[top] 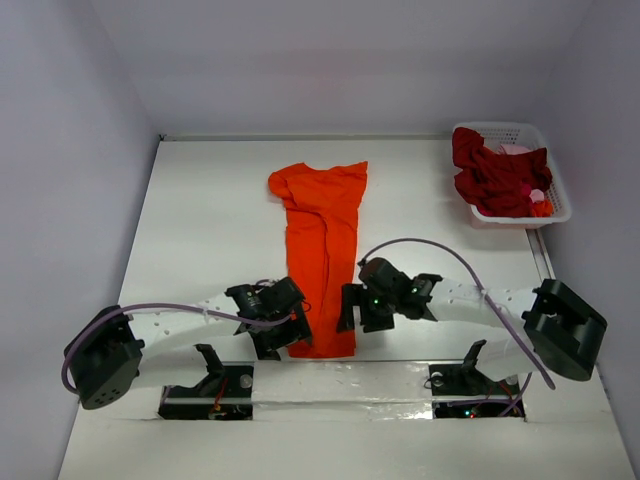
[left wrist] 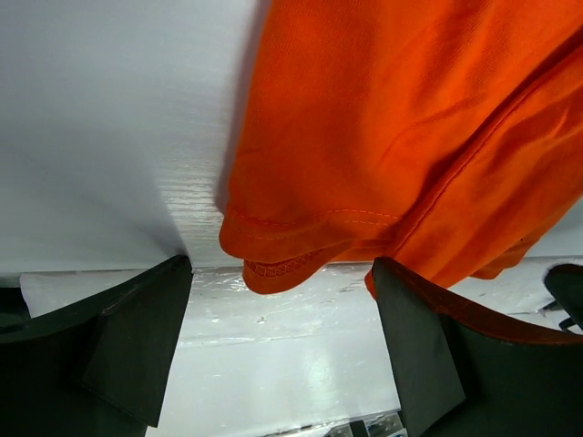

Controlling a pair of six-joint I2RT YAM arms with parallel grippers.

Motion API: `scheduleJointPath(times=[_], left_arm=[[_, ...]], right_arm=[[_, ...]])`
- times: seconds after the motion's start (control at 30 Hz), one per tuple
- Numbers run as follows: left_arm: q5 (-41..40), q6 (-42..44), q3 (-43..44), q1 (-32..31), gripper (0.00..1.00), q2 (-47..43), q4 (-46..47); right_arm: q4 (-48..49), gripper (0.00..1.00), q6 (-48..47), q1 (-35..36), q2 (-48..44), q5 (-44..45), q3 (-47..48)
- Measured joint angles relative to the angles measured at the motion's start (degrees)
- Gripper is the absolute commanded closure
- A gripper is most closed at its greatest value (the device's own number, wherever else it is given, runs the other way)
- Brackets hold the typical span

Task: Fold and stack the t-shirts
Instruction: Grab the bottom of the folded rectangular tshirt with both arms

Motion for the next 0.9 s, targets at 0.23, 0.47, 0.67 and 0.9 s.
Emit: scheduleJointPath(times=[0.23, 0.47, 0.67, 0.9], left_arm=[[-0.55, -0.68, 0.00, 0.02, 0.22, -0.24, -0.02], [-1.07, -0.83, 0.00, 0.00, 0.22, -0.15, -0.07], [-1.62, -1.14, 0.00, 0.00, 0.33, -0.13, 0.00], [-1.73, -1.18, 0.00, 0.00, 0.66, 0.96, 0.74]], right_arm=[[4.63, 0.14, 2.51, 2.62, 0.68, -1.18, -2.95], [6.49, 0.14, 4.04, 8.37, 2.62, -1.20, -1.95], [6.62, 0.14, 5.49, 8.96, 2.38, -1.05, -2.23], [5.55, 0.16, 6.97, 8.98, -0.11, 0.57, -3.76]])
